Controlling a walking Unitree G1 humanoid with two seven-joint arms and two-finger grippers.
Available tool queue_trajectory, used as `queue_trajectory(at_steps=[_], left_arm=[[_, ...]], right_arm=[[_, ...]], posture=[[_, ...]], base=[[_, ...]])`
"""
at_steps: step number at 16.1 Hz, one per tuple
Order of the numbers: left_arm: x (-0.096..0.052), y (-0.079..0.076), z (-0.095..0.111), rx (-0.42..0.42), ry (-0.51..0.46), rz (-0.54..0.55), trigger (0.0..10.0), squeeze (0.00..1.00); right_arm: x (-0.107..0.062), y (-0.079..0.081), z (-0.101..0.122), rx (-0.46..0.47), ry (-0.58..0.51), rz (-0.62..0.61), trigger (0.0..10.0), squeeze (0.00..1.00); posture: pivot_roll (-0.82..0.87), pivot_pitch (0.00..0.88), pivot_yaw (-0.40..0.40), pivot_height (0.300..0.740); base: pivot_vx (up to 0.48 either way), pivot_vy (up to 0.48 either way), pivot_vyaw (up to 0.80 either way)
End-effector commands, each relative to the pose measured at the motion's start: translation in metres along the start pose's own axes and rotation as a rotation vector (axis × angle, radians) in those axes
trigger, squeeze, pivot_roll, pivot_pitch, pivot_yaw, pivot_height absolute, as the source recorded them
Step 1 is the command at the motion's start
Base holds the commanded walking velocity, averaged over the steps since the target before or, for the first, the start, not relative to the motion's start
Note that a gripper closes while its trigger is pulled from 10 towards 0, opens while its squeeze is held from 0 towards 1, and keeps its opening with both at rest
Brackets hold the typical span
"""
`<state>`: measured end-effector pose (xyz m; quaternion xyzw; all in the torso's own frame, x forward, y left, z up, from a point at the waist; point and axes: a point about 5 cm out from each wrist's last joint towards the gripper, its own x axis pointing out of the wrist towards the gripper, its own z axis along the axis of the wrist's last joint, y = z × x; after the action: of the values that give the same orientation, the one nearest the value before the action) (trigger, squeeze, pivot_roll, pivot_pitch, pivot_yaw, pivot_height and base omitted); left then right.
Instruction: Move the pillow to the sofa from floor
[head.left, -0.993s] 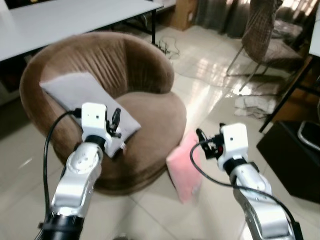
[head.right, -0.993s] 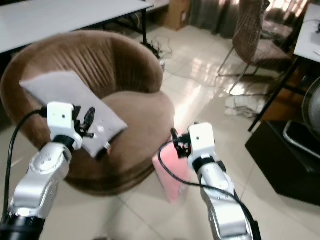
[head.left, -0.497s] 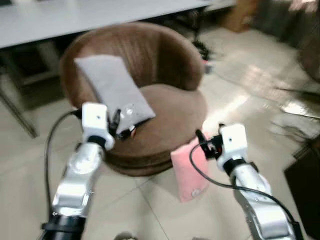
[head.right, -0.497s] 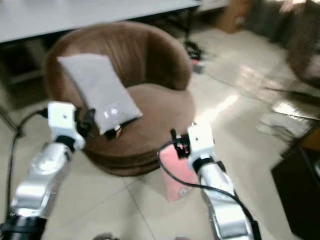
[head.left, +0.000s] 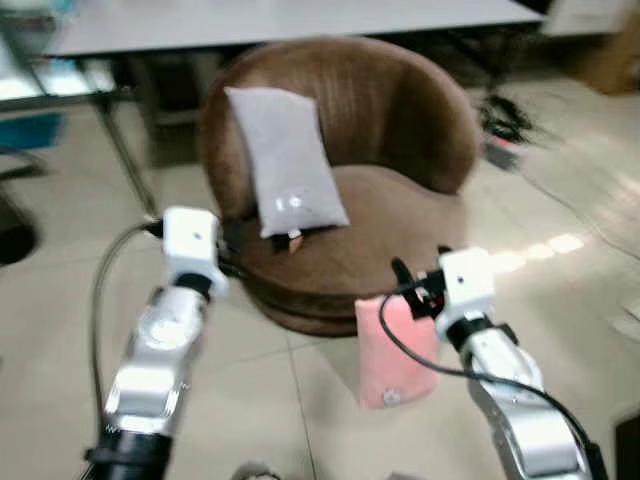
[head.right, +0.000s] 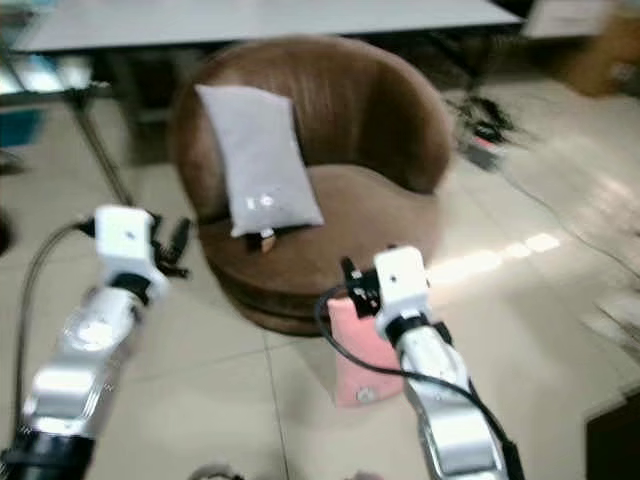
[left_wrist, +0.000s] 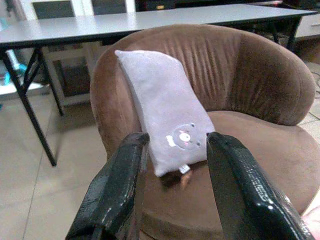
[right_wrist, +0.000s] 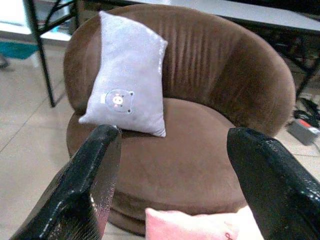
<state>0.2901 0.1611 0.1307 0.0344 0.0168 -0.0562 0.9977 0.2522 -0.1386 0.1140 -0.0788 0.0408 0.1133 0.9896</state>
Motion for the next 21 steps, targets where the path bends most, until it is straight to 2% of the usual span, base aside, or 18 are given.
queue_trajectory(at_steps=[1,12,15,18,21], left_arm=[[0.0,0.001,0.004,0.017,-0.018,-0.008,10.0,0.0],[0.0,0.0,0.005,0.05,-0.026,-0.024,10.0,0.0],[0.001,0.0,0.005,0.064,-0.021,-0.041,10.0,0.0],[0.005,0.005,0.009,0.068,-0.018,-0.053,10.0,0.0],[0.007,0.007,0.008,0.079,-0.023,-0.063,10.0,0.0]], right_arm=[[0.0,-0.003,0.002,-0.006,-0.015,-0.004,10.0,0.0],[-0.001,-0.002,-0.001,0.002,-0.012,-0.004,10.0,0.0],[0.001,-0.002,-0.004,0.026,-0.01,-0.018,10.0,0.0],[0.004,0.005,-0.009,0.04,-0.01,-0.008,10.0,0.0],[0.008,0.008,-0.007,0.053,-0.025,-0.006,10.0,0.0]], posture=[[-0.05,0.024,0.017,0.74],[-0.05,0.016,0.019,0.74],[-0.03,0.012,0.047,0.74],[0.01,0.009,0.106,0.74],[0.01,0.009,0.113,0.74]], base=[[0.0,-0.472,0.8],[0.0,-0.472,0.8],[0.0,-0.477,0.8],[0.0,-0.48,0.8],[0.0,-0.48,0.0]])
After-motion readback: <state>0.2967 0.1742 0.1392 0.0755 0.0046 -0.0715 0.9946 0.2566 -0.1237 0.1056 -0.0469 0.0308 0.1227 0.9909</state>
